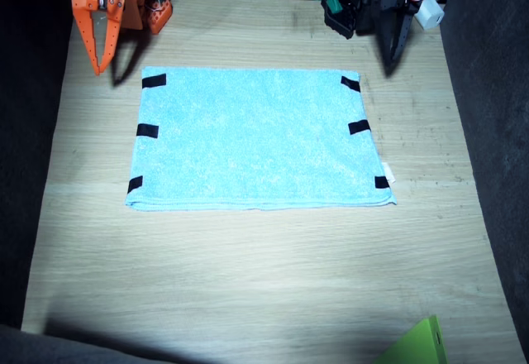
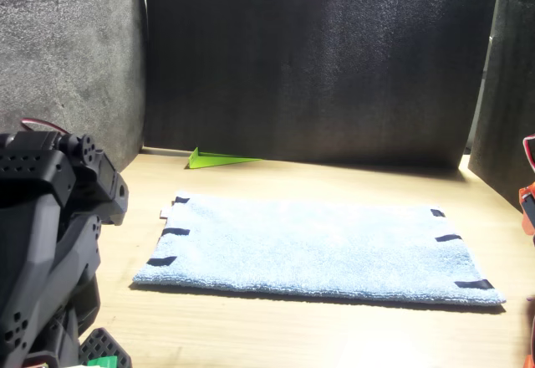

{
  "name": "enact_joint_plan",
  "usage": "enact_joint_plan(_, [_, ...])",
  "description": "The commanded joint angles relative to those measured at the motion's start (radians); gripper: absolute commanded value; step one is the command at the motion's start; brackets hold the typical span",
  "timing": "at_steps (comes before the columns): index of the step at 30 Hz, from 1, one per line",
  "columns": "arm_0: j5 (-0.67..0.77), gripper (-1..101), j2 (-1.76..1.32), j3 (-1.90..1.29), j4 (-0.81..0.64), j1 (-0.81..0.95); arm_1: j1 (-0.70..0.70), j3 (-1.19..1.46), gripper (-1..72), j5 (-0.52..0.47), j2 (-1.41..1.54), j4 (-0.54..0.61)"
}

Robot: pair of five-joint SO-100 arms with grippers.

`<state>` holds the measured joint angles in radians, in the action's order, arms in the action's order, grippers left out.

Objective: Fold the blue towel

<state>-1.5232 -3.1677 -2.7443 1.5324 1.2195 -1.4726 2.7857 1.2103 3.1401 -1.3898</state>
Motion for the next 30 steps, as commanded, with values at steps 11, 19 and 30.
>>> enact_joint_plan(11, [0.044, 0, -0.008, 0.014, -0.009, 0.055, 0.164, -0.025, -0.1, 0.187, 0.008, 0.006])
enact_joint_plan(19, [0.041, 0, -0.008, 0.014, -0.009, 0.055, 0.169, -0.025, 0.0, 0.193, 0.008, 0.006])
enact_joint_plan(30, [-0.005, 0, -0.008, 0.014, -0.009, 0.005, 0.186, -0.025, 0.0, 0.213, 0.008, 0.006])
